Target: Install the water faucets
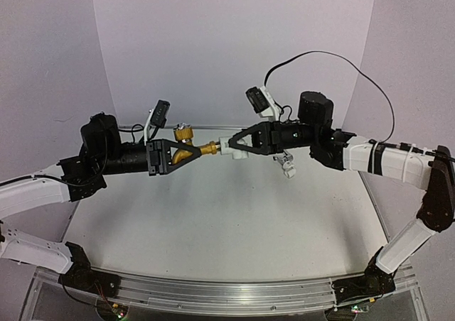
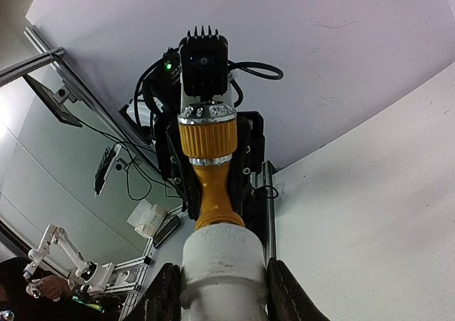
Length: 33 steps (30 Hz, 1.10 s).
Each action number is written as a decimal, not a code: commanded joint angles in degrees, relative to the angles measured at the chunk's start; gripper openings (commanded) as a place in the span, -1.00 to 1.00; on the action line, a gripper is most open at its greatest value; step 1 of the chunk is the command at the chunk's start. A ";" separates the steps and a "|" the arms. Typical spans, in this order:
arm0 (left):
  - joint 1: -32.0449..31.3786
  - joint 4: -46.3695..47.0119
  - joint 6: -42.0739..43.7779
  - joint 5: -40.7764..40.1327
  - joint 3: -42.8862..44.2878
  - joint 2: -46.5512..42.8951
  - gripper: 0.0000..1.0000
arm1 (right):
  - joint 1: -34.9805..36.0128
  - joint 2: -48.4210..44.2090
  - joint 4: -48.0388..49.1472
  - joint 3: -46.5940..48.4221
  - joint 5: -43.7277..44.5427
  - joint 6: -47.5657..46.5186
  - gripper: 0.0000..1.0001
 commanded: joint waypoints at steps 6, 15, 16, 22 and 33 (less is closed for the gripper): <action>-1.29 -1.32 -2.42 7.83 4.54 5.75 -1.00 | 3.60 -0.72 -4.00 2.30 0.55 -13.47 -1.00; -0.88 -0.55 -6.52 2.49 3.32 6.57 -1.00 | 3.76 -2.77 4.00 -2.95 4.42 -11.29 -1.00; -0.84 -0.52 -6.61 2.48 3.31 6.61 -1.00 | 3.79 -3.00 4.32 -3.41 4.81 -11.27 -1.00; -0.72 -0.11 -5.47 8.96 4.04 7.04 -1.00 | 3.72 -2.39 6.19 -3.29 0.33 -10.53 -1.00; -0.72 -3.57 -0.78 -8.85 0.71 0.40 -1.00 | 2.45 1.24 15.20 -3.31 5.26 9.53 -1.00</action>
